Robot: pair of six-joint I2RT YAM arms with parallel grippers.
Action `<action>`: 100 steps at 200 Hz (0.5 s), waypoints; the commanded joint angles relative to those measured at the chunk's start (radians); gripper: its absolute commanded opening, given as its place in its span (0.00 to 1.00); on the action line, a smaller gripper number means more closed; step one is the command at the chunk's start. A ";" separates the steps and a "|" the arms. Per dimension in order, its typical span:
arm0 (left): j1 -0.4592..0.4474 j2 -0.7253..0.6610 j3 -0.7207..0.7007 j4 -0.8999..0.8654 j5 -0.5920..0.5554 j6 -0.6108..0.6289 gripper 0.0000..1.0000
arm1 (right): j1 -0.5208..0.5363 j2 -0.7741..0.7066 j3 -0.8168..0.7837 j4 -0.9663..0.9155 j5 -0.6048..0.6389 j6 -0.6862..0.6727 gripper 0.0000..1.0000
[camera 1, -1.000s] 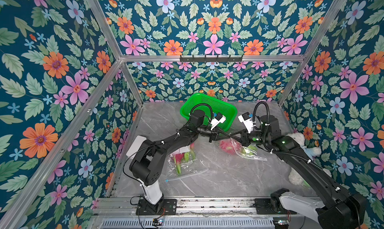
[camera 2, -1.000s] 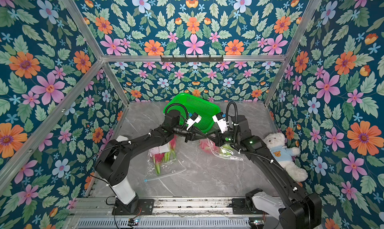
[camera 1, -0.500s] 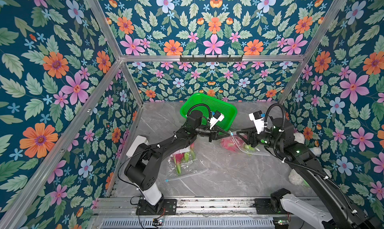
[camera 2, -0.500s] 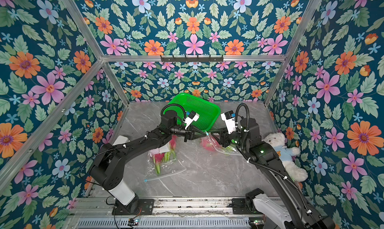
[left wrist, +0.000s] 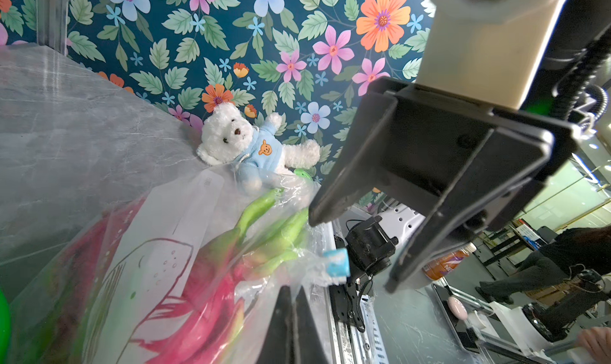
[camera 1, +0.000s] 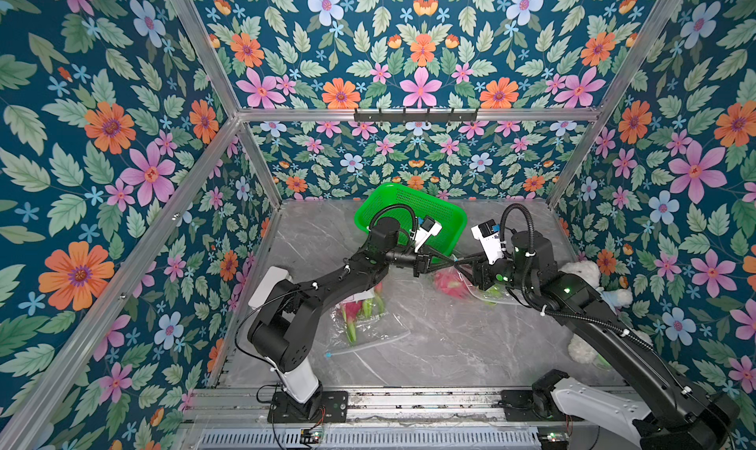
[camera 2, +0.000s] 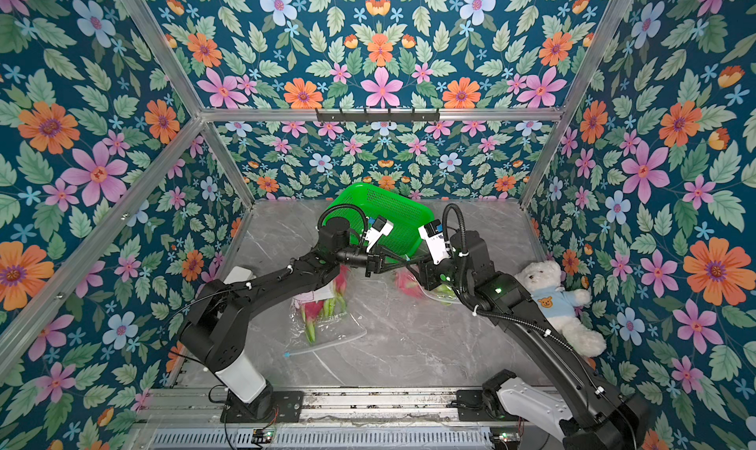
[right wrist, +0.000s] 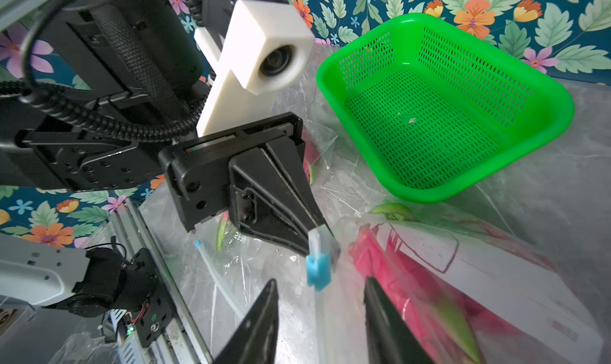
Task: Open the zip-top bag and take out the dragon fruit
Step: Unzip the zipper on the zipper food storage bag.
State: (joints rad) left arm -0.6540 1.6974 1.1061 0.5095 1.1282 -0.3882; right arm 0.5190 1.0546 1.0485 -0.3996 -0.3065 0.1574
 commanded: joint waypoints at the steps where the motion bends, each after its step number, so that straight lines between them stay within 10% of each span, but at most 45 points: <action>1: -0.001 -0.002 0.003 0.050 0.010 -0.008 0.00 | 0.003 0.018 0.020 0.006 0.047 -0.025 0.39; 100: 0.000 -0.005 0.003 0.054 0.018 -0.015 0.00 | 0.023 0.049 0.027 -0.010 0.109 -0.022 0.29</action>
State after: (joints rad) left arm -0.6548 1.6974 1.1061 0.5232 1.1290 -0.4049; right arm 0.5400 1.1072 1.0733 -0.4007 -0.2363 0.1505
